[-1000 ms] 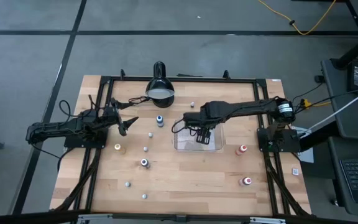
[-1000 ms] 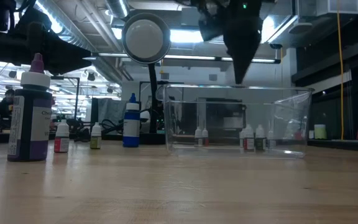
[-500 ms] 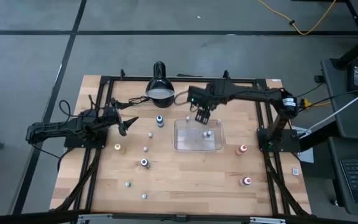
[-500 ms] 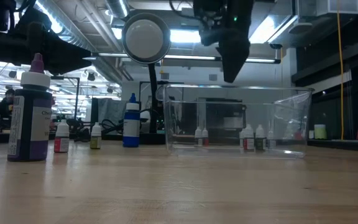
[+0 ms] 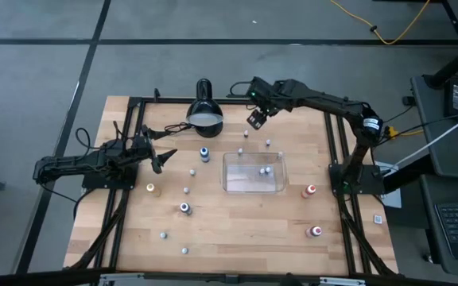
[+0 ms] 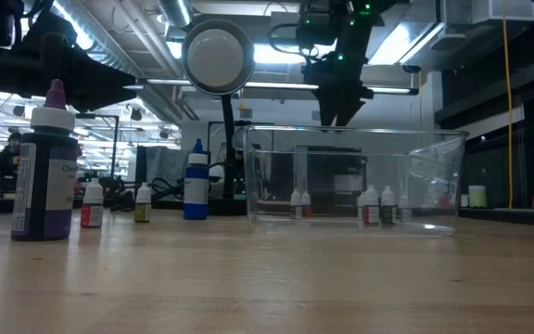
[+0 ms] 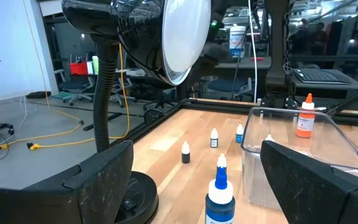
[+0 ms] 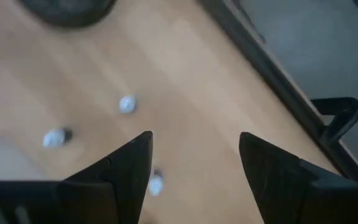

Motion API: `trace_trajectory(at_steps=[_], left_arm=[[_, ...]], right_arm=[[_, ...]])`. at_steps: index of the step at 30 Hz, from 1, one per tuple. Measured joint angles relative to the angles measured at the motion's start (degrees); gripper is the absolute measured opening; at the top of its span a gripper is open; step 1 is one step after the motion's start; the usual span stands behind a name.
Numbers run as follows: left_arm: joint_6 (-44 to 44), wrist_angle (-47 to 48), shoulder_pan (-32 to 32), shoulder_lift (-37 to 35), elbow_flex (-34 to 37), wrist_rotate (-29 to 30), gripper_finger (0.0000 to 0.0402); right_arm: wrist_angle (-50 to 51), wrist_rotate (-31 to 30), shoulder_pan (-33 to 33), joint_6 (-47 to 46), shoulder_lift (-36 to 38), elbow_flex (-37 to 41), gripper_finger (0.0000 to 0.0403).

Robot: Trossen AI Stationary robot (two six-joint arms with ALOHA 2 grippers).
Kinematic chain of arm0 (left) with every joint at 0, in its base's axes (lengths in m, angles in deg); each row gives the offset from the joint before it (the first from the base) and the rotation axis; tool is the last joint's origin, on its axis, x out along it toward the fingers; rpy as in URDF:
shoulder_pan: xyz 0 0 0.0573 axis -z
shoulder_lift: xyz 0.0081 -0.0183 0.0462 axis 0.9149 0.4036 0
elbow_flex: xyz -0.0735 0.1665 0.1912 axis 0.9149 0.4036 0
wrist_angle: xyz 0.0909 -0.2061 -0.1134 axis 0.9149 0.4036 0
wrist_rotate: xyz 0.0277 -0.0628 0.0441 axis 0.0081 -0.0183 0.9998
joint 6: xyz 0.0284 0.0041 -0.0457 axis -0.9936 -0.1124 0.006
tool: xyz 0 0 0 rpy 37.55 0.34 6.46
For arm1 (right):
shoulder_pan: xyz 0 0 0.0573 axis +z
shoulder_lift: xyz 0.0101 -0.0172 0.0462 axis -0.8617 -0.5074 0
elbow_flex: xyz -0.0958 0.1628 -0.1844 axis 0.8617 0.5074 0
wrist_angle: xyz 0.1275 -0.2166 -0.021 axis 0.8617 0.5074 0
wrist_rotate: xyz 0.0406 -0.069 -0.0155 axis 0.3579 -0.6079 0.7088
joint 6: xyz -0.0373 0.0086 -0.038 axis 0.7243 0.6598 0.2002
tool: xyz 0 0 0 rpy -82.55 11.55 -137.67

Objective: Pick & Place food coloring
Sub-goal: Put the small orange food coloring bottle into the transparent bin

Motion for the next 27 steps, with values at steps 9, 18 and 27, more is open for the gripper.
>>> trace_trajectory(at_steps=[9,18,27], left_arm=[[0.01,0.00,0.00,0.01,0.01,0.00,0.0347],[-0.01,0.00,0.01,-0.01,0.01,0.00,0.0347],[0.01,0.00,0.02,-0.01,0.02,0.00,0.0347]], right_arm=[[-9.52,0.51,0.08,-9.50,-0.30,6.63,0.0241],[-11.24,2.66,1.83,-16.25,-6.66,7.83,0.0241],[-15.60,3.16,2.94,-18.63,-9.04,7.85,0.0241]])
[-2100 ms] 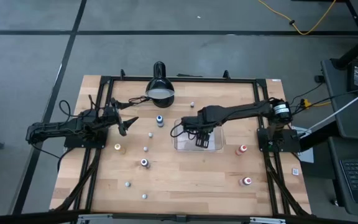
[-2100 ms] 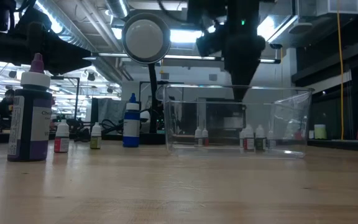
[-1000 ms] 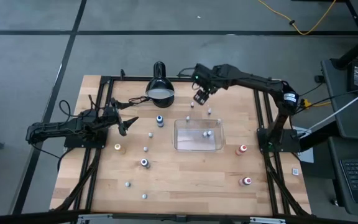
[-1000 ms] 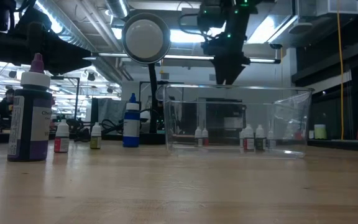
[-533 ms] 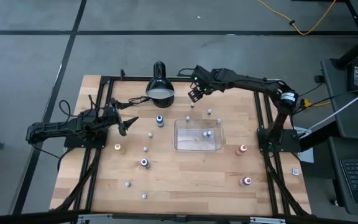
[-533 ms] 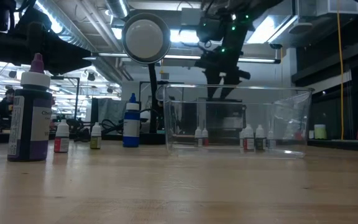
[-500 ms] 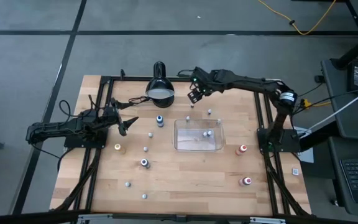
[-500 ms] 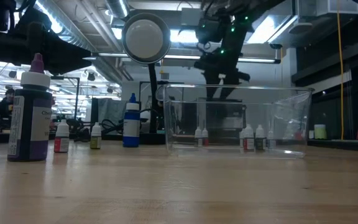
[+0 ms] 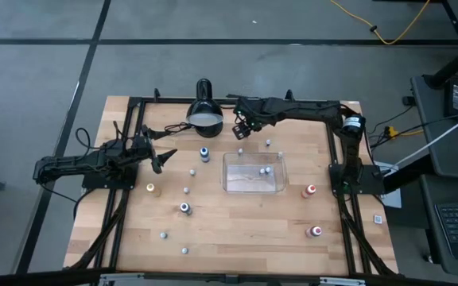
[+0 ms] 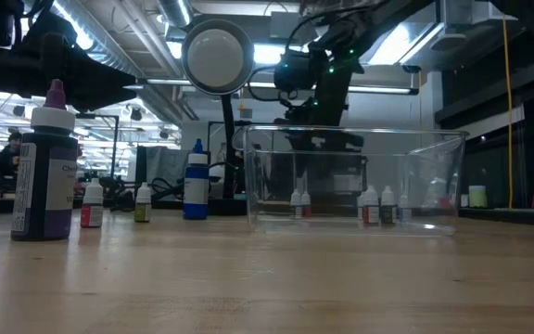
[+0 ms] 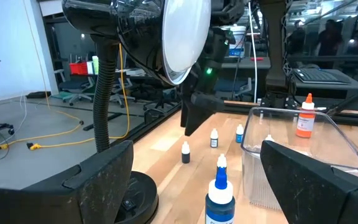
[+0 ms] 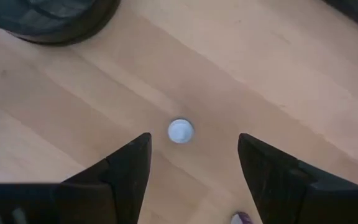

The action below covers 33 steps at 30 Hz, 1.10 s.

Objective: Pick & Place food coloring
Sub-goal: Put the small orange food coloring bottle into the transparent bin

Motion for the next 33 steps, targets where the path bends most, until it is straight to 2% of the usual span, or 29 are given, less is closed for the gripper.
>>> trace_trajectory(at_steps=[10,33], left_arm=[[0.00,0.00,-0.01,-0.01,-0.02,0.00,0.0347],[0.01,-0.01,-0.01,0.02,-0.01,0.00,0.0347]], right_arm=[[-3.56,0.10,0.21,1.75,-2.45,-0.09,0.0241],[-3.98,1.50,0.77,5.01,-6.19,-0.04,0.0241]])
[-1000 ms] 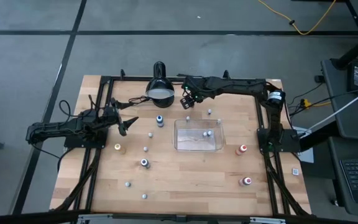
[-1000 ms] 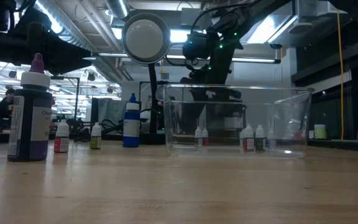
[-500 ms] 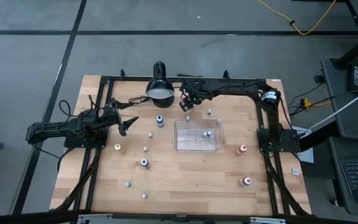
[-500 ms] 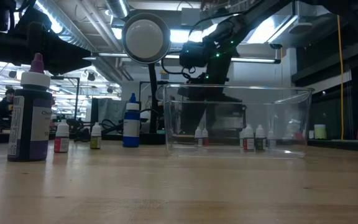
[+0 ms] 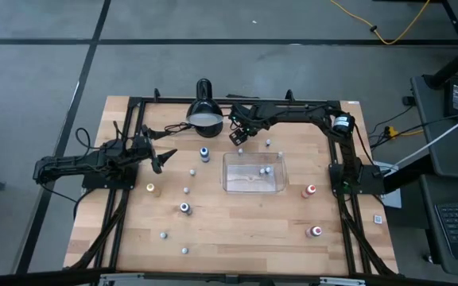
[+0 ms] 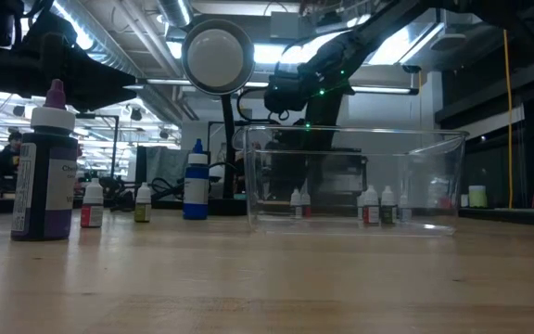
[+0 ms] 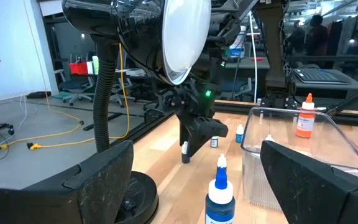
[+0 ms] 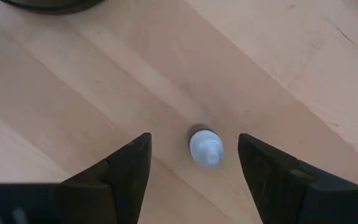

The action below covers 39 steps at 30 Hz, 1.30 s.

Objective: Pick & Place food coloring
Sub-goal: Put the small orange food coloring bottle into the transparent bin

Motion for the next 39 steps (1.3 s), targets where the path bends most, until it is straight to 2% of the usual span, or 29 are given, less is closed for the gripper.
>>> trace_trajectory(at_steps=[4,20,24,29,35,39], left_arm=[[-0.01,0.01,0.00,0.00,0.01,-0.02,0.0347],[0.00,0.01,0.01,-0.02,-0.01,0.00,0.0347],[-0.02,0.01,0.01,0.00,0.01,0.00,0.0347],[-0.01,0.01,-0.01,-0.01,0.01,-0.01,0.0347],[-0.01,0.01,0.00,0.00,0.00,0.00,0.0347],[0.00,0.01,-0.01,-0.01,0.01,0.00,0.0347]], right_arm=[[0.05,0.08,0.00,0.04,0.00,0.00,0.0225],[0.62,-0.03,0.00,-0.17,0.00,0.00,0.0088],[1.05,-1.78,0.00,0.33,0.00,-0.05,0.0056],[3.12,-3.34,-0.07,1.62,1.03,-0.04,0.0052],[9.31,-5.78,-0.99,3.40,4.88,-0.04,0.0070],[13.23,-6.66,-1.20,4.42,8.36,-0.04,0.0056]])
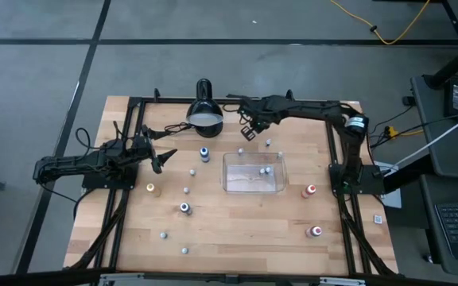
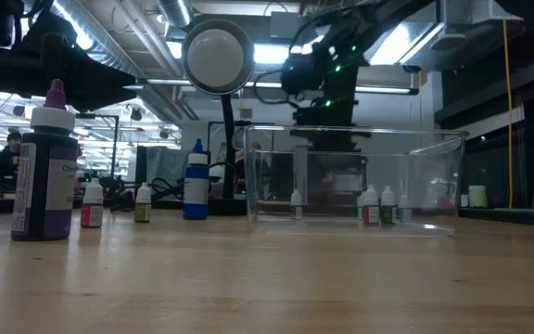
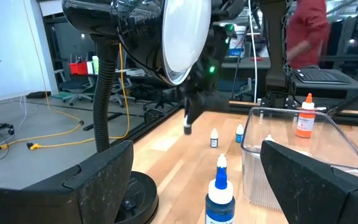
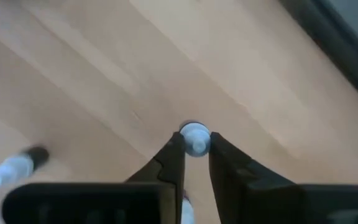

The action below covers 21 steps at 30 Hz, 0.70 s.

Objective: Pick & Place food coloring
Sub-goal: Put the small orange food coloring bottle into the transparent bin

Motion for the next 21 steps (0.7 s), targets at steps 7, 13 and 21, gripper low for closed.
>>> trace_trajectory(at_steps=[7,13,21], left_arm=[[-0.02,-0.01,0.01,0.01,-0.01,-0.01,0.0347],[-0.01,-0.01,0.02,0.01,-0.02,0.00,0.0347],[-0.02,0.00,0.00,0.00,-0.02,-0.01,0.0347]], right_arm=[[5.82,-0.35,0.16,-0.08,6.60,0.09,0.0059],[7.00,-0.34,2.54,1.30,14.26,4.77,0.0054],[7.71,0.62,10.93,1.70,24.49,13.22,0.0054]])
